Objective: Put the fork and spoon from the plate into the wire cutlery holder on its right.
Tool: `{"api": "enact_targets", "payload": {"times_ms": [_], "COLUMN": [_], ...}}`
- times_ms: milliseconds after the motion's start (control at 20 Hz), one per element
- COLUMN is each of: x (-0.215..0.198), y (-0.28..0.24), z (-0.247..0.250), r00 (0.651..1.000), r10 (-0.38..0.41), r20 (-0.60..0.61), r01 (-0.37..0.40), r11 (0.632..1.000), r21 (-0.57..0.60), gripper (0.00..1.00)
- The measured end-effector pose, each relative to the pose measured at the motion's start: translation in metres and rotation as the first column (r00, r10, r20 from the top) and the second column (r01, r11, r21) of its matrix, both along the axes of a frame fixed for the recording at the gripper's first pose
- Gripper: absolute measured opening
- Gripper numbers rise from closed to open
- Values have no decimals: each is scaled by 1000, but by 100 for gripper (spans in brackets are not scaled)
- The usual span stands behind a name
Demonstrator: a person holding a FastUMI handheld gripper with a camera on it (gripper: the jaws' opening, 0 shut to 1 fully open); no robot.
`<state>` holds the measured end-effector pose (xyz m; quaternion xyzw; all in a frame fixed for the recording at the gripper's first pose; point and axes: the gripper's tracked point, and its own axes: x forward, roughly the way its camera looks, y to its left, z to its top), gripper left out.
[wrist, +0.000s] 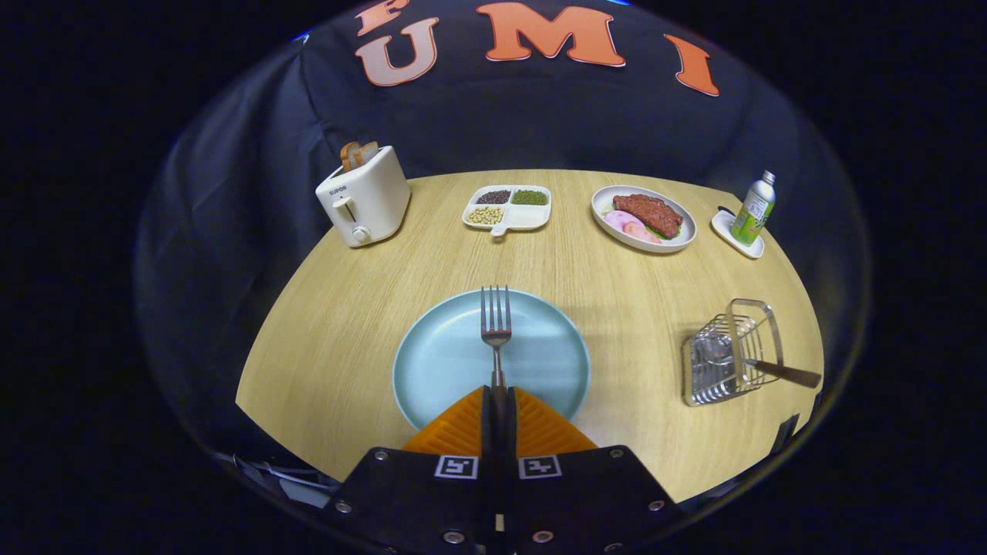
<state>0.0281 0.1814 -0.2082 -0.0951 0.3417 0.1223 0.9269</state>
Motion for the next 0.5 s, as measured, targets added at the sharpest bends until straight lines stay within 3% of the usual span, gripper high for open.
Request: {"api": "enact_targets", "payload": {"times_ms": [250,500], "x": [2,3], "y": [-79,-139], "z": [49,85], "r00": [999,997], "r10": [-38,-30], "r20": [-10,-76], "r01": [37,19], "r11": [996,989], "r21": [-76,-146], "gripper": [5,5]}}
